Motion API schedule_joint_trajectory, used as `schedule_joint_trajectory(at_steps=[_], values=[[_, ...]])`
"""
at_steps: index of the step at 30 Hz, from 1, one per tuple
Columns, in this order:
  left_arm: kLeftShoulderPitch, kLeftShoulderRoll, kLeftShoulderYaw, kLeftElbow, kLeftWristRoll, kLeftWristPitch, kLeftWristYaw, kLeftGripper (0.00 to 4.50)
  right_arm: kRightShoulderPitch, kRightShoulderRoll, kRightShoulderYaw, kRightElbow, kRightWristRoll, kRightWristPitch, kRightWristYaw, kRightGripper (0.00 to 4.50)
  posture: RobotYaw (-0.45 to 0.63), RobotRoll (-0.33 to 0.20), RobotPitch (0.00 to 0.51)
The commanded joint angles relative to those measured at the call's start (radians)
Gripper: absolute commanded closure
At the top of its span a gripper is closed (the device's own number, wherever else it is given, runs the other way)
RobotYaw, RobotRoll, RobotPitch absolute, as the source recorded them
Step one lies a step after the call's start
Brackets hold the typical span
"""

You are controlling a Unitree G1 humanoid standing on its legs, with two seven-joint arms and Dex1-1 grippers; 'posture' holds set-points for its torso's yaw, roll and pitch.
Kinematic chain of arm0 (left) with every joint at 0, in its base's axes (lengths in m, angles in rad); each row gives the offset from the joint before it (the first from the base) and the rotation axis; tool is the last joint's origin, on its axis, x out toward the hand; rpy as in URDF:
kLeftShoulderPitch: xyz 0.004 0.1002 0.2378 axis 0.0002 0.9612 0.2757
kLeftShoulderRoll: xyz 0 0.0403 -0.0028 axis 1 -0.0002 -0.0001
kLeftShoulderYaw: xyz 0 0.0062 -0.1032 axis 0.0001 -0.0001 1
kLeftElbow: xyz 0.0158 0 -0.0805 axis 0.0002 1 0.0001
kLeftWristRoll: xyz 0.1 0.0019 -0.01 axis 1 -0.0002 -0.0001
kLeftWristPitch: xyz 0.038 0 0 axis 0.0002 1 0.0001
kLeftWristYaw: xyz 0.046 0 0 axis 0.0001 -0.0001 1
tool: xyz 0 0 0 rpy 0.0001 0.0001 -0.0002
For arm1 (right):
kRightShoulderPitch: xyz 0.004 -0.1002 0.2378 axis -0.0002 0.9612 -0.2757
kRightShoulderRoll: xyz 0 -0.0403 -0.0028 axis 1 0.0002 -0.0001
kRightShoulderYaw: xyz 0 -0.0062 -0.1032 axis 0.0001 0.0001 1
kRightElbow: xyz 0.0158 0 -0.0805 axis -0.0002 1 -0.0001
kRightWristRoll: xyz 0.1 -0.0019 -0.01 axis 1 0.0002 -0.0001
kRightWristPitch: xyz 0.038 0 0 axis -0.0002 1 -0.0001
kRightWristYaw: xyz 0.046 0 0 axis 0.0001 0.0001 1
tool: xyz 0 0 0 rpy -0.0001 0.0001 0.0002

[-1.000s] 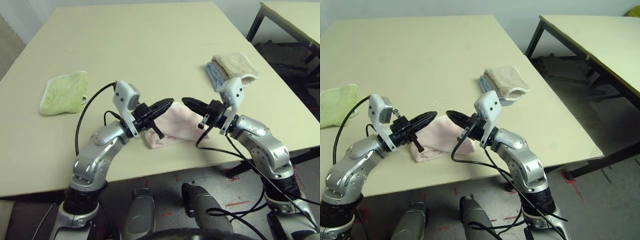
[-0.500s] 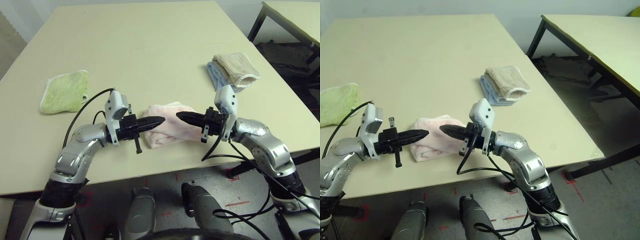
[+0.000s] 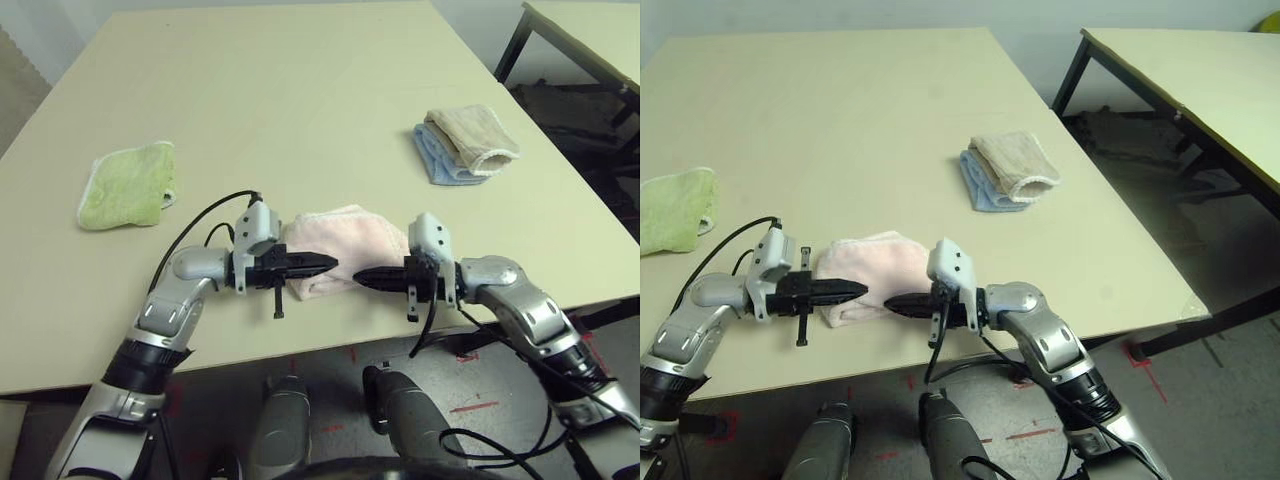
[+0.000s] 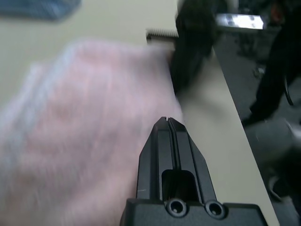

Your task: Fold the towel and set it aside.

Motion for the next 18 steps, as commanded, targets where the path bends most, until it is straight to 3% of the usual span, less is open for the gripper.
schedule_joint_trajectory(at_steps=[1, 7, 14, 18], values=[[0.042, 0.049, 0.040, -0.015, -0.004, -0.009, -0.023, 4.46, 0.015, -0.028, -0.040, 0.009, 0.005, -0.006, 0.020, 4.50, 0.00, 0.000, 0.162], [0.072, 0.108, 0.097, -0.039, -0.040, 0.016, -0.046, 4.46, 0.019, -0.092, -0.103, -0.041, 0.082, 0.060, 0.086, 4.50, 0.00, 0.000, 0.162], [0.043, 0.194, 0.168, -0.174, -0.204, 0.193, -0.099, 4.46, -0.088, -0.150, -0.203, -0.200, 0.330, 0.329, 0.126, 4.50, 0.00, 0.000, 0.159], [-0.064, 0.129, 0.164, -0.179, -0.224, 0.240, -0.011, 4.46, -0.197, -0.068, -0.186, -0.177, 0.327, 0.345, 0.053, 4.50, 0.00, 0.000, 0.157]])
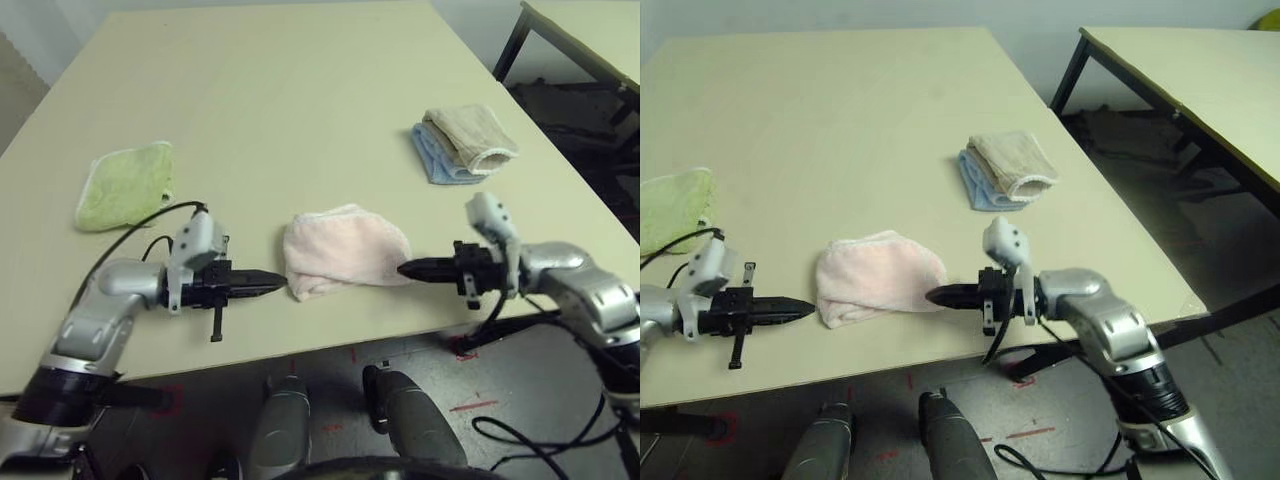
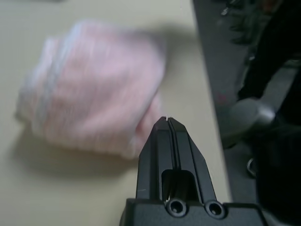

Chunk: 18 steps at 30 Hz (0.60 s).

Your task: Fold the towel and set it aside.

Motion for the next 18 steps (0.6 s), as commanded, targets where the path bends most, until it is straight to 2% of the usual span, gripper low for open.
schedule_joint_trajectory(at_steps=[1, 4, 9, 14, 18], values=[[-0.062, -0.075, -0.027, -0.003, 0.004, 0.025, 0.081, 4.46, -0.053, 0.092, 0.036, 0.031, -0.017, -0.003, -0.066, 4.50, 0.00, 0.000, 0.157], [-0.098, -0.142, -0.093, 0.041, 0.106, -0.022, 0.134, 4.46, -0.084, 0.181, 0.107, 0.123, -0.109, -0.076, -0.091, 4.50, -0.01, 0.000, 0.157], [-0.107, -0.212, -0.158, 0.138, 0.220, -0.091, 0.194, 4.46, -0.090, 0.263, 0.180, 0.344, -0.242, -0.237, -0.074, 4.50, 0.00, 0.000, 0.156], [-0.098, -0.240, -0.187, 0.224, 0.293, -0.162, 0.212, 4.46, -0.068, 0.281, 0.196, 0.445, -0.310, -0.313, -0.060, 4.50, 0.01, 0.000, 0.157], [-0.078, -0.223, -0.175, 0.267, 0.318, -0.202, 0.205, 4.46, -0.051, 0.241, 0.167, 0.475, -0.340, -0.328, -0.056, 4.50, 0.00, 0.000, 0.156]])
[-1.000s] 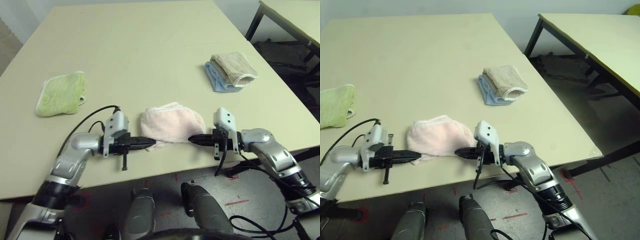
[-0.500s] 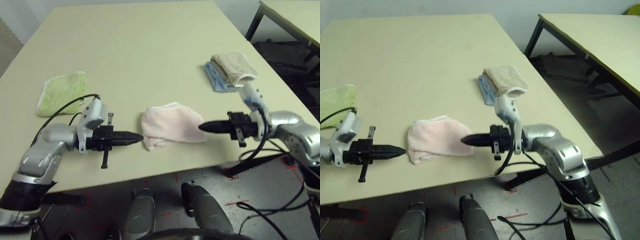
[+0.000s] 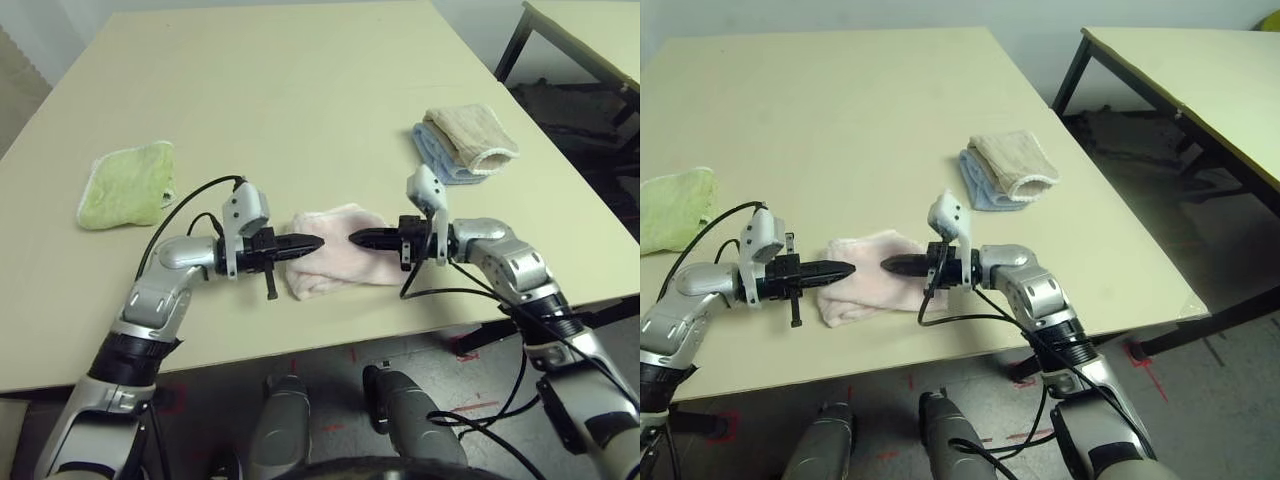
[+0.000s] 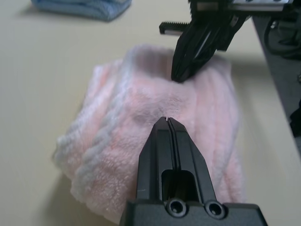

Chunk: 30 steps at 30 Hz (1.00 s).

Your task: Fold the towel and set it aside.

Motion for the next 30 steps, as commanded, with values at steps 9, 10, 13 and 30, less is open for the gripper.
schedule_joint_trajectory(at_steps=[9, 10, 13, 30], values=[[0.067, 0.128, 0.112, 0.054, -0.034, -0.047, -0.080, 4.46, 0.028, -0.199, -0.133, 0.004, 0.013, 0.015, 0.068, 4.50, 0.00, 0.000, 0.154], [0.067, 0.139, 0.124, 0.049, -0.042, -0.042, -0.087, 4.46, 0.022, -0.206, -0.142, -0.005, 0.019, 0.020, 0.075, 4.50, 0.00, 0.000, 0.153], [0.050, 0.150, 0.146, 0.021, -0.067, -0.021, -0.093, 4.46, -0.010, -0.199, -0.161, -0.044, 0.044, 0.050, 0.075, 4.50, 0.00, 0.000, 0.153], [-0.146, -0.084, -0.035, 0.191, 0.063, -0.079, -0.020, 4.46, -0.120, 0.100, -0.048, 0.182, -0.093, -0.058, -0.056, 4.50, 0.00, 0.000, 0.157]])
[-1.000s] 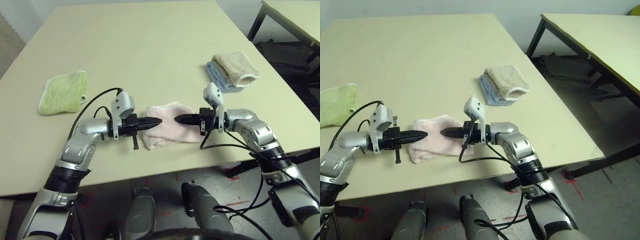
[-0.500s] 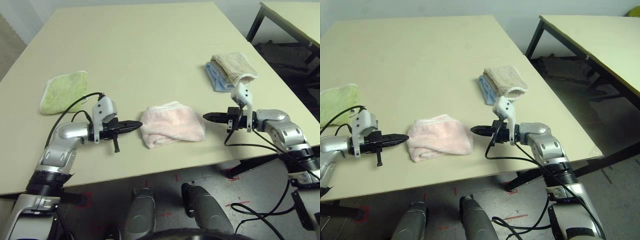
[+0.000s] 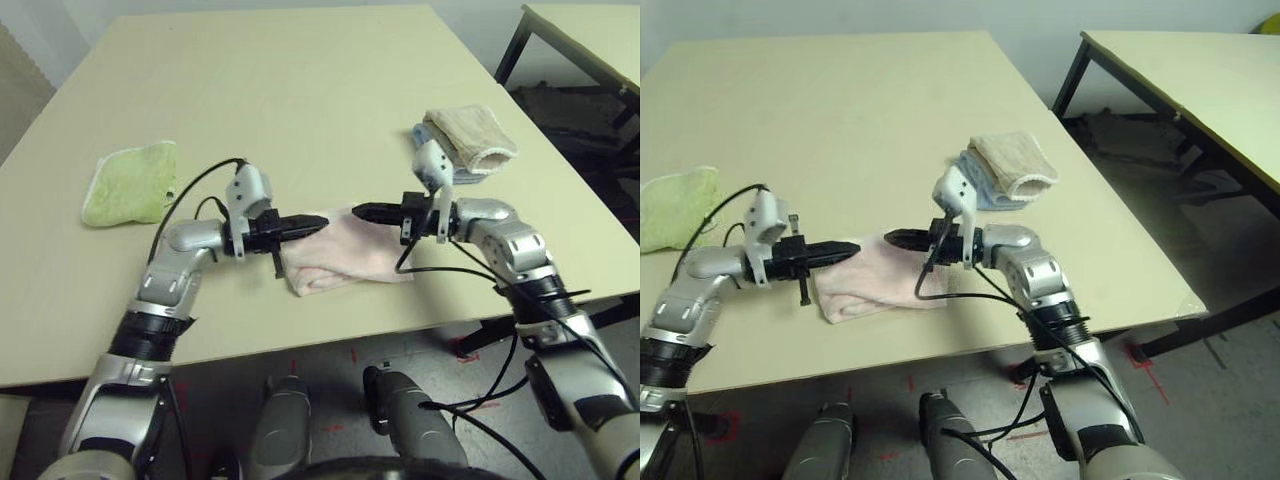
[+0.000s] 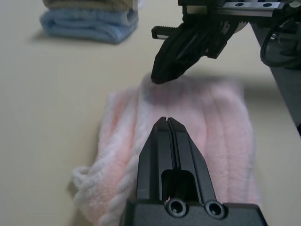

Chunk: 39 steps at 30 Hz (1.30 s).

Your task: Fold the towel and set it aside.

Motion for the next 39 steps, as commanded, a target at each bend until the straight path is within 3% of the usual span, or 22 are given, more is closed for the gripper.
schedule_joint_trajectory(at_steps=[1, 7, 15, 17, 19, 23, 27, 31, 34, 37, 39], values=[[-0.007, -0.002, -0.024, 0.061, 0.055, -0.046, 0.002, 4.46, -0.009, 0.018, 0.022, 0.073, -0.050, -0.049, -0.020, 4.50, 0.00, 0.000, 0.157], [0.029, 0.049, 0.013, 0.083, 0.071, -0.072, 0.003, 4.46, 0.005, -0.014, 0.009, 0.108, -0.096, -0.070, -0.035, 4.50, 0.01, 0.000, 0.160], [0.053, 0.156, 0.129, 0.129, 0.031, -0.084, 0.000, 4.46, 0.013, -0.164, -0.047, 0.113, -0.086, -0.085, 0.018, 4.50, 0.02, 0.000, 0.164], [0.036, 0.155, 0.164, 0.127, 0.001, -0.018, 0.027, 4.46, 0.017, -0.191, -0.058, 0.091, -0.075, -0.092, 0.043, 4.50, 0.02, 0.000, 0.164], [0.045, 0.165, 0.189, 0.086, -0.052, 0.098, 0.023, 4.50, 0.020, -0.210, -0.072, 0.060, -0.062, -0.100, 0.064, 4.13, 0.02, 0.000, 0.163], [0.107, 0.249, 0.233, -0.049, -0.233, 0.484, -0.027, 3.58, 0.038, -0.250, -0.095, -0.017, -0.032, -0.127, 0.121, 2.87, 0.01, 0.000, 0.164], [0.140, 0.349, 0.281, -0.092, -0.382, 0.824, -0.037, 2.17, 0.083, -0.296, -0.112, -0.090, 0.002, -0.223, 0.219, 1.37, 0.01, 0.000, 0.169], [0.131, 0.419, 0.288, -0.046, -0.455, 1.107, -0.009, 0.81, 0.135, -0.340, -0.122, -0.135, 0.056, -0.284, 0.336, 0.00, 0.03, 0.000, 0.175], [0.072, 0.437, 0.300, 0.014, -0.527, 1.323, -0.014, 0.04, 0.165, -0.369, -0.123, -0.147, 0.078, -0.302, 0.391, 0.00, 0.03, 0.000, 0.175], [-0.001, 0.421, 0.291, 0.088, -0.562, 1.488, 0.010, 0.04, 0.186, -0.387, -0.117, -0.154, 0.074, -0.326, 0.414, 0.00, 0.02, 0.000, 0.175], [-0.024, 0.412, 0.257, 0.120, -0.581, 1.522, 0.031, 0.04, 0.198, -0.391, -0.116, -0.165, 0.072, -0.332, 0.413, 0.00, 0.00, 0.000, 0.173]])
